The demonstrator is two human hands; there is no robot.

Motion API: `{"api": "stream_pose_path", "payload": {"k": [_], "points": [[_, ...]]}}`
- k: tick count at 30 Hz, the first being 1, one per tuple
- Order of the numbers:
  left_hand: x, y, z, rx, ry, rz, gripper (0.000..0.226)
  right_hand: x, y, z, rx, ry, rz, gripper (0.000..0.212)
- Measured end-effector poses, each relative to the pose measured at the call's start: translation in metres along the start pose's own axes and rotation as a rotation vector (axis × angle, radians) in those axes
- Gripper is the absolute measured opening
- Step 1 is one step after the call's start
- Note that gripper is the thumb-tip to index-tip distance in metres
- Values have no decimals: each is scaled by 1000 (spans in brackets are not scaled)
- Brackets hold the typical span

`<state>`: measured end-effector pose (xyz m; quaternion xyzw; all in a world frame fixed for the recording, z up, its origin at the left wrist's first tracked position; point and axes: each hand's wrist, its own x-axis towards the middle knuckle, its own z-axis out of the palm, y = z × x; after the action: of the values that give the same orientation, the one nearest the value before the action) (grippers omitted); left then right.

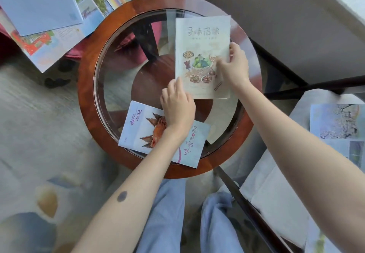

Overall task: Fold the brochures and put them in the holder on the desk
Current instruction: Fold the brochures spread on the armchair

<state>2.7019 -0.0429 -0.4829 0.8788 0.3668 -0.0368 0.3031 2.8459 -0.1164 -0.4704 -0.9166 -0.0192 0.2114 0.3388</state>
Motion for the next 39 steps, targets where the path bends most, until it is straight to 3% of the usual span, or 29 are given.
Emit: {"api": "stream_pose_path", "payload": {"k": [3, 9, 13, 16, 18, 22, 26, 32, 39], "points": [[-25, 6, 7, -33, -54, 4, 47, 0, -3, 5, -73, -56, -147, 31], [-65, 20, 22, -71, -138, -38, 45, -5, 9, 12, -276, -149, -272, 78], [-86, 22, 29, -20, -140, 53, 45, -9, 22, 2, -337, -219, -301, 85], [-97, 17, 30, 6, -188, 118, 46, -16, 27, -5, -405, -245, -316, 86], [-100, 9, 25, 77, -128, 139, 48, -25, 28, -7, -512, -169, -337, 83], [-96, -30, 9, 166, 37, -126, 58, -69, 23, 0, -493, 35, -517, 64], [-95, -67, -1, 181, 12, -315, 68, -130, 36, 27, -560, -67, -781, 49], [-90, -85, -1, 337, -128, -22, 76, -144, 71, 36, -806, -231, -496, 82], [-61, -97, -8, 465, -205, 229, 83, -157, 85, 40, -803, -215, -414, 76]]}}
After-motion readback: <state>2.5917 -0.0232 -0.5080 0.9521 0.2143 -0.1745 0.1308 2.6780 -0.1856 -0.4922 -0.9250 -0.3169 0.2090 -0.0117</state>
